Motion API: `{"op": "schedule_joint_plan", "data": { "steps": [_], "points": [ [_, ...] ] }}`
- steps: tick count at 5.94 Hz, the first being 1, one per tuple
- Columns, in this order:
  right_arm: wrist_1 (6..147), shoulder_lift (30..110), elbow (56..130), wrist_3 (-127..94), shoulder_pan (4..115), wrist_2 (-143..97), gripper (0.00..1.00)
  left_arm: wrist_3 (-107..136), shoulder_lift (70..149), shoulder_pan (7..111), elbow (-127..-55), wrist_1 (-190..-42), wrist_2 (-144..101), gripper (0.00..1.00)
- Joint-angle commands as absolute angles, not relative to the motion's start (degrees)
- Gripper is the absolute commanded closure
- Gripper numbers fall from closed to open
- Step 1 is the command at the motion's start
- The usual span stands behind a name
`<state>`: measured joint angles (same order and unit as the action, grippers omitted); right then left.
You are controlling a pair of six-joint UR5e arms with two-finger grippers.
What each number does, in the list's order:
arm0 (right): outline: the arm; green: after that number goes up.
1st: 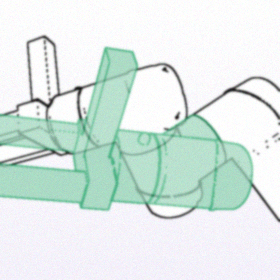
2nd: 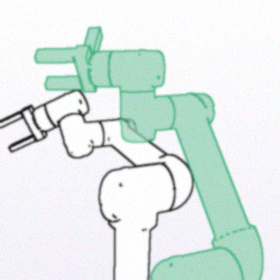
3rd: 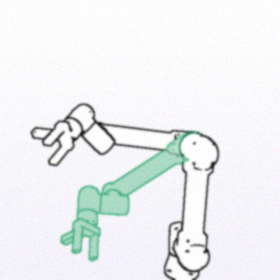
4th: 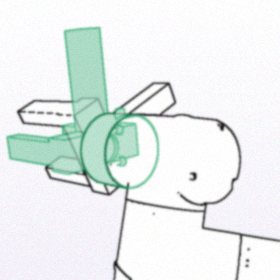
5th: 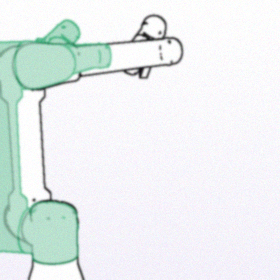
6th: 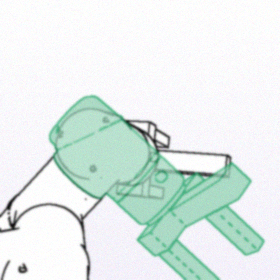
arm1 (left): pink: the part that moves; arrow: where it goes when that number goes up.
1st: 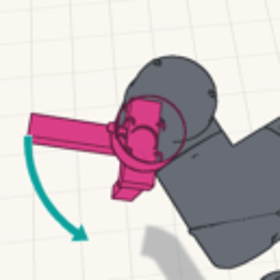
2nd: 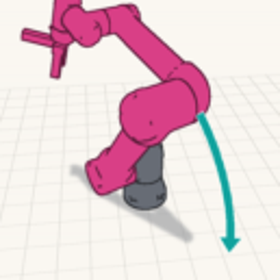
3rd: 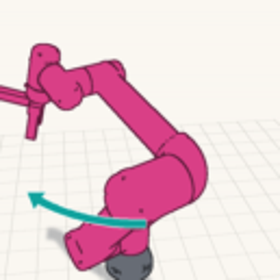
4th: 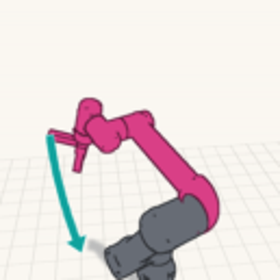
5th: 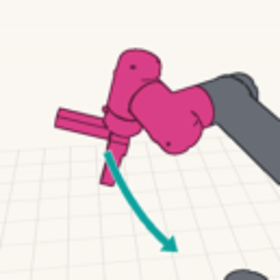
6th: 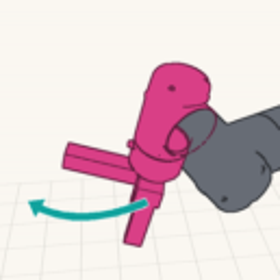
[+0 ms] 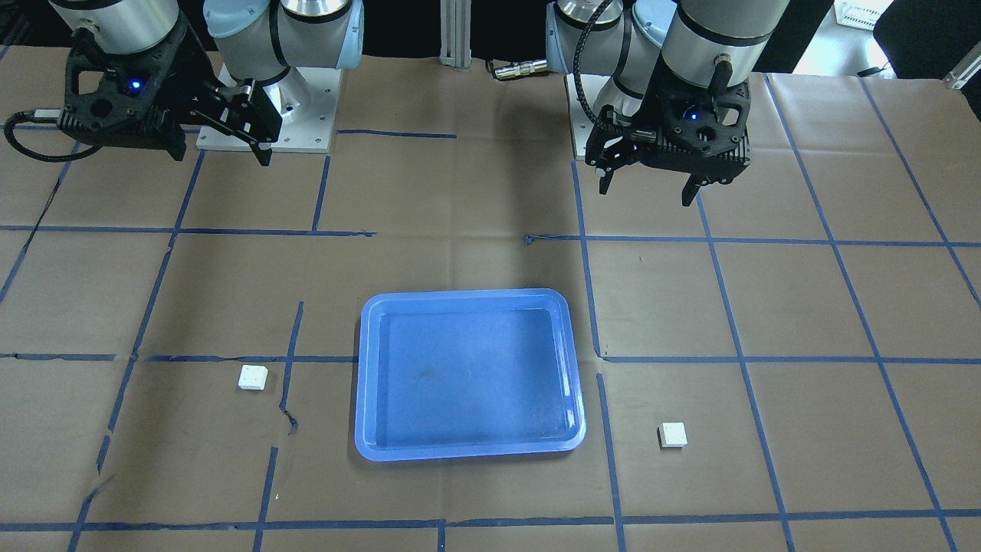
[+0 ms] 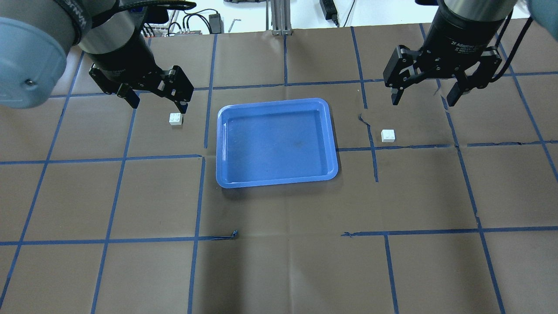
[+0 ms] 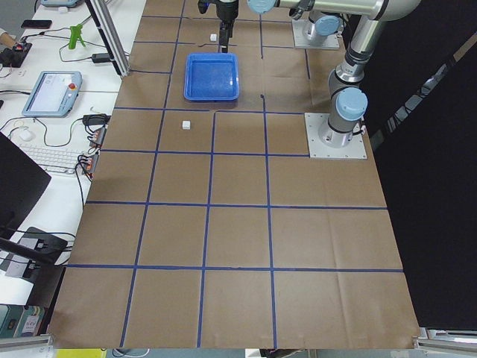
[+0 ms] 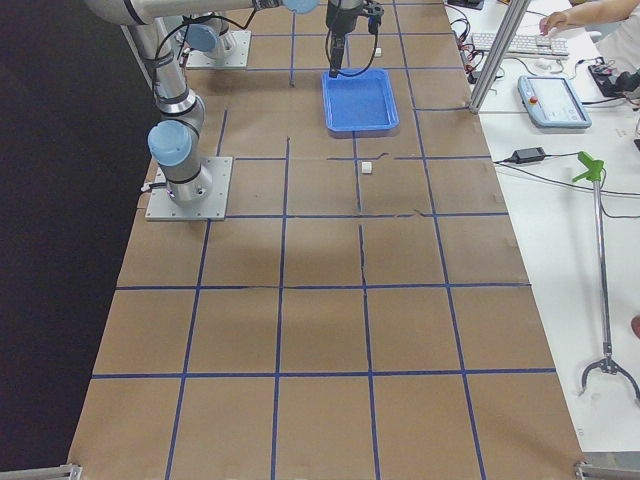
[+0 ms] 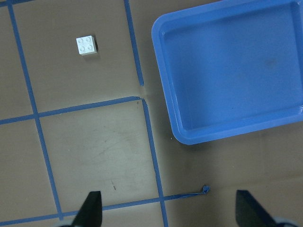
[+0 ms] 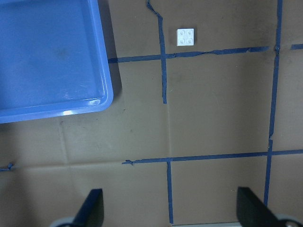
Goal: Assemble white blocks and place on blue tray
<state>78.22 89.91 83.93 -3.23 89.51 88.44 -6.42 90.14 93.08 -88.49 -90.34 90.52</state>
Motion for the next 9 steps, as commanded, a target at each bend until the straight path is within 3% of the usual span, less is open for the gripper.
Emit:
{"op": "schedule_joint_plan", "data": {
  "steps": [1,6,9],
  "points": [
    [78.2,89.9,83.9,-3.3,89.5,88.5,0.0,-6.4,90.1,93.1,-88.5,-90.4,90.5,0.01],
    [78.1,89.9,83.9,-2.6,89.4,88.5,0.0,-6.3,89.7,91.6,-88.7,-90.4,90.1,0.01],
    [78.3,89.8,83.9,17.7,89.3,88.9,0.0,-8.7,99.4,81.5,-88.6,-81.5,89.7,0.01]
  ]
}}
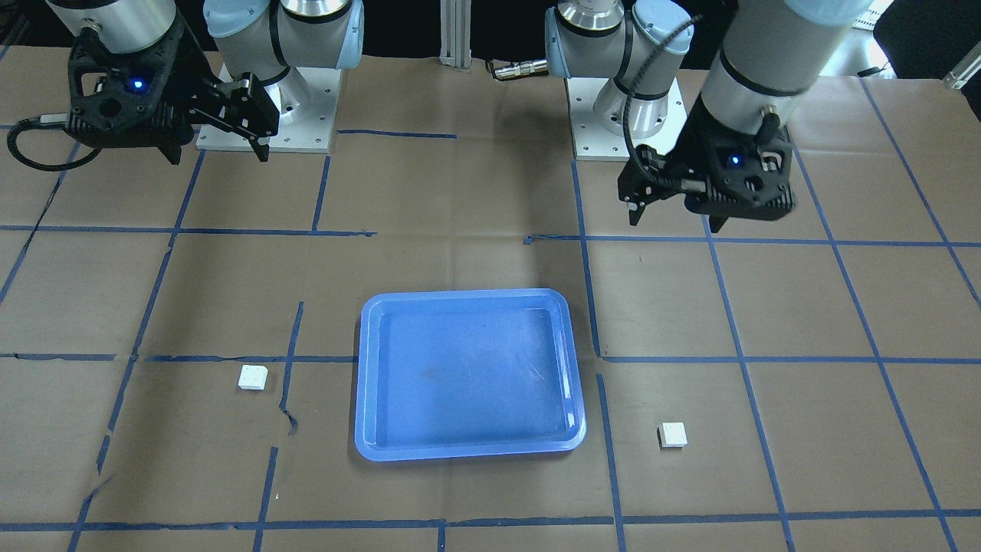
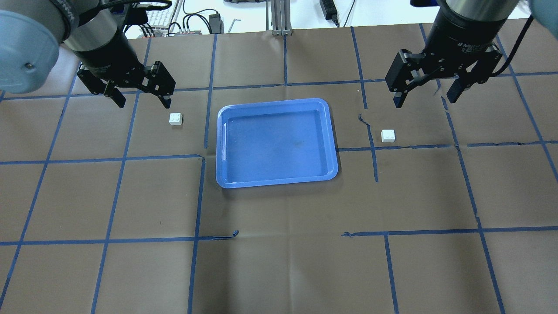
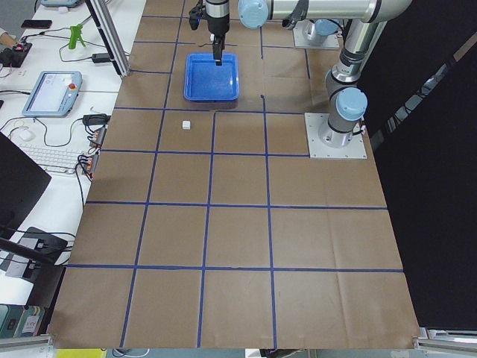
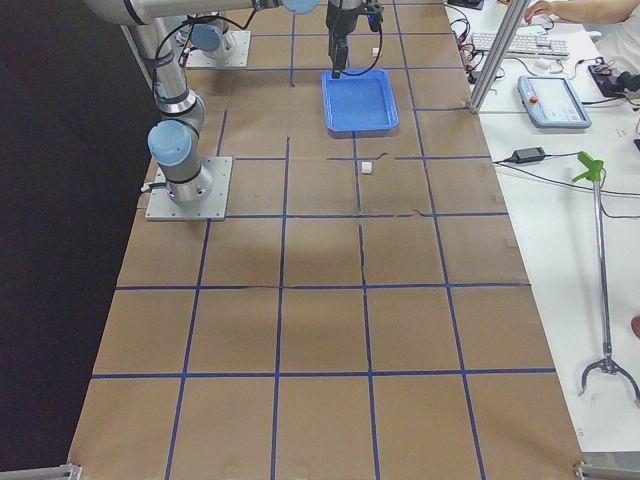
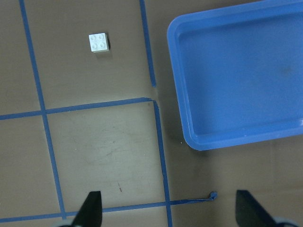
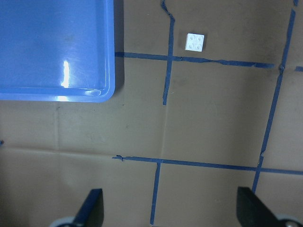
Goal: Assemble white blocks and place on blue tray
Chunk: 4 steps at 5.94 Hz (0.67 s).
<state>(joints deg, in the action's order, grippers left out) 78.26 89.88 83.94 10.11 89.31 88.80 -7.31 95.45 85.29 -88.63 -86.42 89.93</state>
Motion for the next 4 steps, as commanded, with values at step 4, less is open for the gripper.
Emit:
{"op": "schedule_joint_plan", "data": {
  "steps": [4],
  "points": [
    [85.1,85.6,83.8,65.5,85.0,89.4,0.0,-10.9,118.1,81.2,-88.3,-60.0,89.6,0.01]
  ]
}}
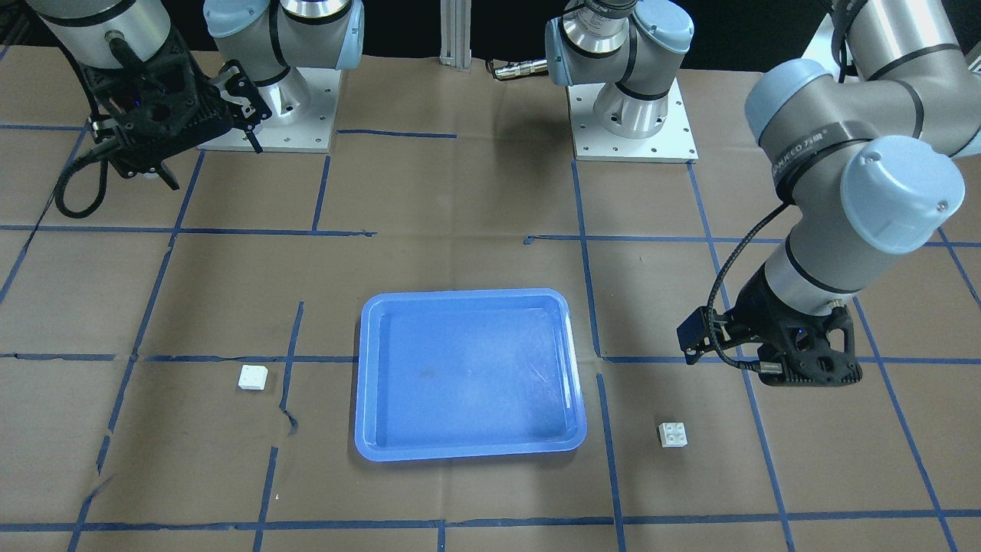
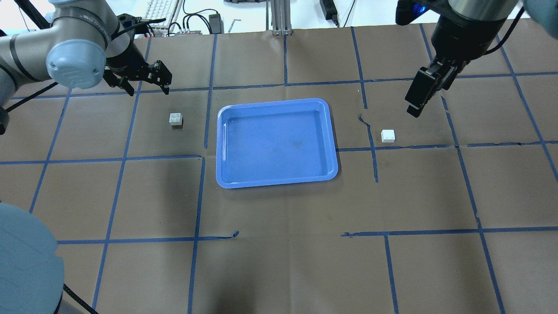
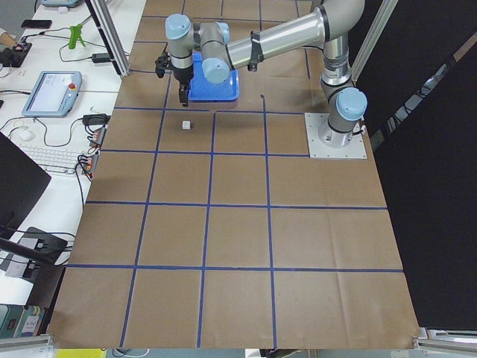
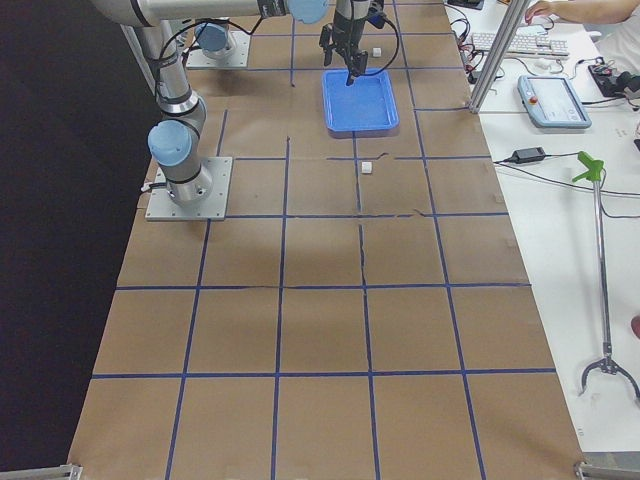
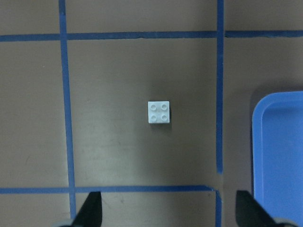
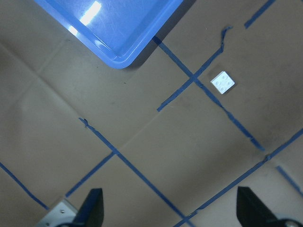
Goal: Assemble white blocks and place on blue tray
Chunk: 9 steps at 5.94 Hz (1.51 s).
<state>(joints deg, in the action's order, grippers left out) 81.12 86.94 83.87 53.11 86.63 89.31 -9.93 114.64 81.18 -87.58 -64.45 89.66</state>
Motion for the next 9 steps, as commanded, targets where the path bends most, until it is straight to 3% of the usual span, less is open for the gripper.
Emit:
{"op": "schedule_joint_plan", "data": {
  "steps": [1,3,6,8,9],
  "points": [
    [87.1,83.6,83.8,78.4,84.0,89.2,0.0,-12.3,120.2,81.2,-88.9,-59.6,89.8,0.01],
    [93.6,79.1,84.0,98.2,81.8,88.4,0.0,-12.8,123.6,81.2,-89.6,-56.7,89.7,0.01],
    [101.9,72.4,89.8,103.9,78.6,79.3,0.0,-12.8,125.4,81.4,-91.1,-51.3,89.6,0.07],
    [117.0,71.4,101.5,103.9,76.4,74.5,0.0,-12.8,125.4,81.5,-91.3,-51.4,89.6,0.5],
    [119.4,70.1,104.4,104.0,74.3,69.8,0.0,-12.8,125.4,81.5,-91.3,-51.4,89.6,0.61]
  ]
}}
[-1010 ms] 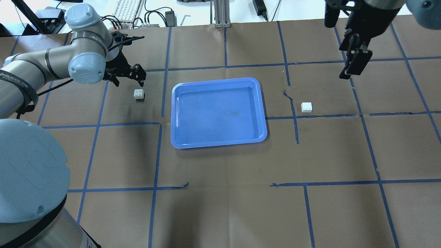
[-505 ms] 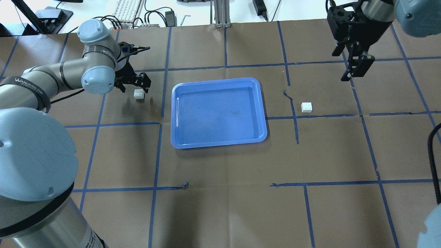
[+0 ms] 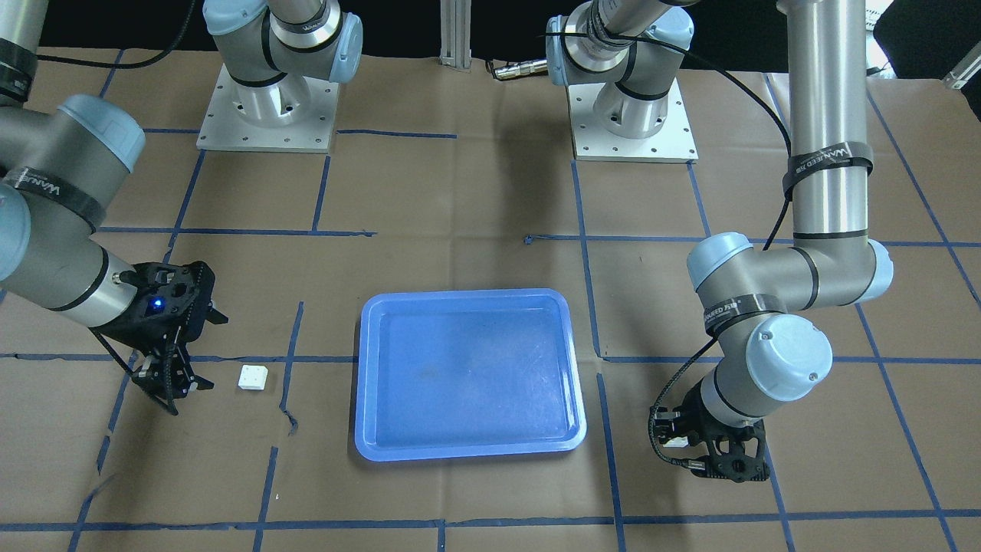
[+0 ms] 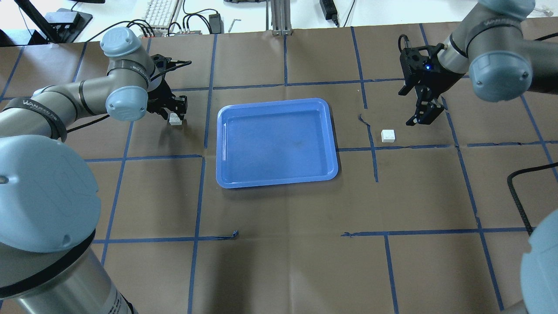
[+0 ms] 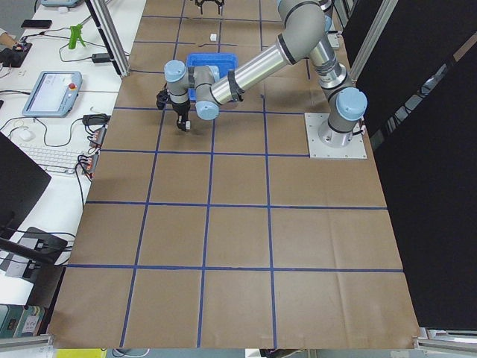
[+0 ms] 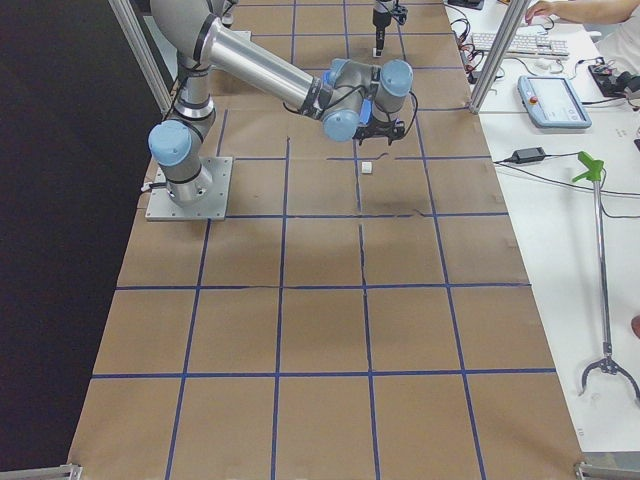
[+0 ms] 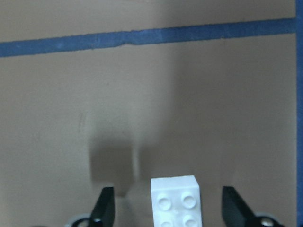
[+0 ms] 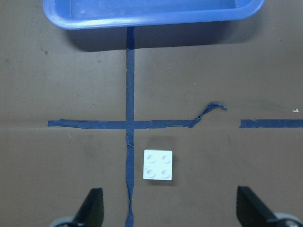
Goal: Assemble white blocks and place on blue tray
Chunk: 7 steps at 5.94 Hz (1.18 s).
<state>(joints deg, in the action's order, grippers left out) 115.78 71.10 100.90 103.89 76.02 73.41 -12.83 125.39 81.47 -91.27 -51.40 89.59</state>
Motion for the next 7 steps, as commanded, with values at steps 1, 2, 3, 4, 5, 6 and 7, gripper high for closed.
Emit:
{"op": "schedule_joint_plan", "data": {
  "steps": [1,2,3,4,5,6,7],
  "points": [
    [123.7,67.4,105.5,105.7,73.0,67.5,0.0,-13.7,125.2,82.0,-91.3,-51.4,89.6,0.65],
    [124.2,65.7,107.0,106.1,72.9,65.6,0.0,-19.8,124.3,83.8,-91.1,-51.4,89.7,0.66],
    [125.6,65.6,108.4,106.2,72.9,65.7,0.0,-22.5,122.4,88.1,-91.0,-51.6,90.1,0.66],
    [126.1,65.5,109.6,107.4,72.9,65.7,0.0,-29.5,121.1,92.8,-91.1,-51.8,90.4,0.74],
    [126.6,65.5,109.6,108.6,72.9,65.7,0.0,-38.1,120.2,96.6,-91.3,-51.9,90.5,0.74],
    [127.2,64.7,109.5,108.8,72.9,65.7,0.0,-49.2,118.8,100.7,-91.6,-51.9,90.6,0.74],
    [129.4,63.6,109.4,108.7,72.7,65.7,0.0,-59.5,119.2,103.6,-92.8,-51.9,90.5,0.74]
  ]
}}
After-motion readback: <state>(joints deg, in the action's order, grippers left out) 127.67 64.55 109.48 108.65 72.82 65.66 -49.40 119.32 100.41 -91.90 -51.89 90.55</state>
